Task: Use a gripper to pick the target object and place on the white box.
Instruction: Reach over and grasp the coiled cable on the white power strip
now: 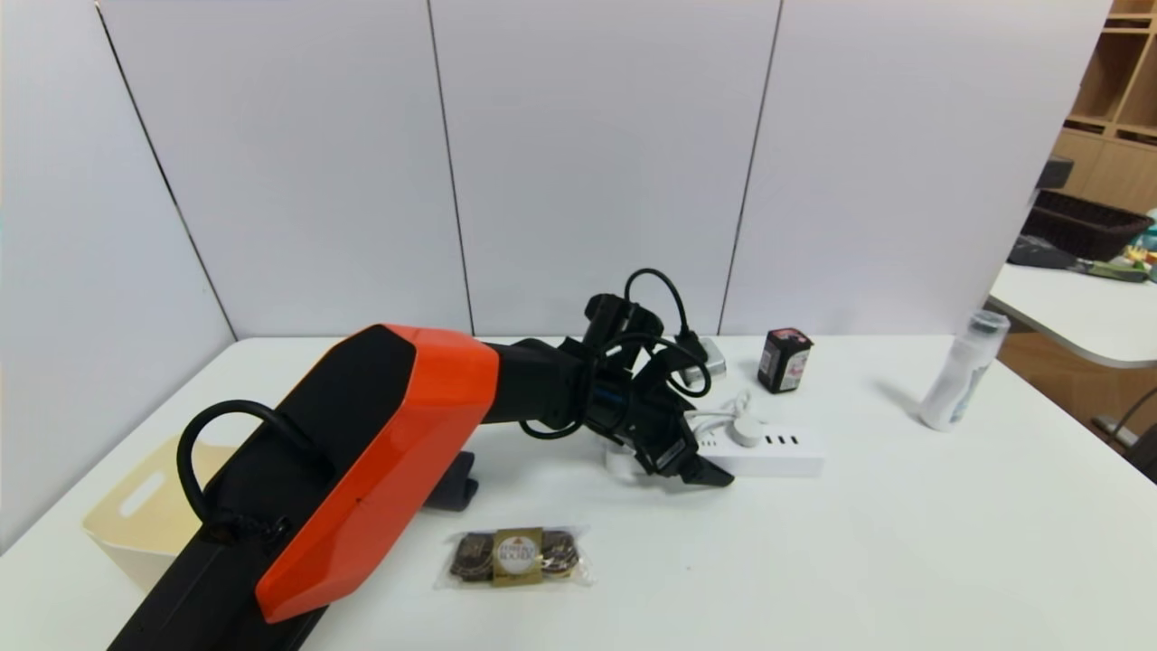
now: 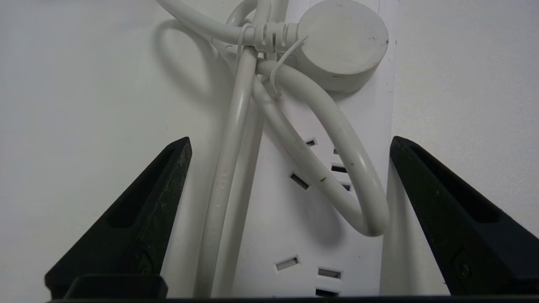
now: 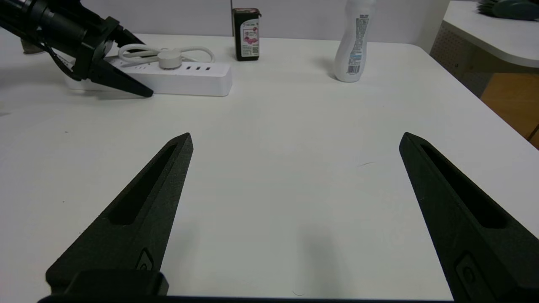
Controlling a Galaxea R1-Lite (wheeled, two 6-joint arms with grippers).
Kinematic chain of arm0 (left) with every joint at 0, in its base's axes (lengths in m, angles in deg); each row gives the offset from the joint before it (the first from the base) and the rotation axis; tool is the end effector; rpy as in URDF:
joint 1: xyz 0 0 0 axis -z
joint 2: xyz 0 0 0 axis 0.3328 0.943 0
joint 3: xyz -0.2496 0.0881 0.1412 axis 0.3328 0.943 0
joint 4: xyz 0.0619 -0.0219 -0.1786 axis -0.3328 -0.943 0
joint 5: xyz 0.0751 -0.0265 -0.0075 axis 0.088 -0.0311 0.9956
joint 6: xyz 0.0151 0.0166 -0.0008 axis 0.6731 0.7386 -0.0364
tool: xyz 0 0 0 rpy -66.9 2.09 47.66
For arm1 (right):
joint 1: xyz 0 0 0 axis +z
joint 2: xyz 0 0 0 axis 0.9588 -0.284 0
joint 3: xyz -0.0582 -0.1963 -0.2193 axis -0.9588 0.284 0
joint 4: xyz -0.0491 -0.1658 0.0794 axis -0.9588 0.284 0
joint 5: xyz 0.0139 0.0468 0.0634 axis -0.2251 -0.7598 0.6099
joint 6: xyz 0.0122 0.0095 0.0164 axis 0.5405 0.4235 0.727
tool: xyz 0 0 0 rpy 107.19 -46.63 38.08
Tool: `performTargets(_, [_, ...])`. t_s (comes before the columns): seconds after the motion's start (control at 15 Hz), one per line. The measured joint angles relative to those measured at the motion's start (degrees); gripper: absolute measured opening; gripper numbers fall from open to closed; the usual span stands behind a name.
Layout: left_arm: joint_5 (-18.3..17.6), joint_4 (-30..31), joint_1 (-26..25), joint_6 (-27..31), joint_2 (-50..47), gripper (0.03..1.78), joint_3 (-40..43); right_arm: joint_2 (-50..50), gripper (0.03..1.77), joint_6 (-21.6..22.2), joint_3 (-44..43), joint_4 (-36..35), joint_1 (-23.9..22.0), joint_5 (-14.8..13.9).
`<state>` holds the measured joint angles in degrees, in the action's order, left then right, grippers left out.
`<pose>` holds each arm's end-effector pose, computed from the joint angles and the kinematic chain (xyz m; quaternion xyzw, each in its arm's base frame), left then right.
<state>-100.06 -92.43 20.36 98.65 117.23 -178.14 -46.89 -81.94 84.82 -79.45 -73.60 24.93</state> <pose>0.3868 -0.3382 0.0820 0.1951 0.1765 -0.6211 0.7382 -0.0231 0.0006 0.0762 -0.0183 -0.0016 0.0120 0.9998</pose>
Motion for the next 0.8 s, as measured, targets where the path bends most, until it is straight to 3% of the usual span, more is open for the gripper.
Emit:
performTargets(0.6, [-0.05, -0.02, 0.05, 0.05, -0.05, 1.69, 0.00, 0.00, 1.69, -0.02, 0.00, 0.00, 0.00, 0.00])
performTargets(0.8, [-0.05, 0.63, 0.00, 0.10, -0.05, 1.19, 0.00, 0.00, 1.69, 0.00, 0.00, 0.00, 0.00, 0.00])
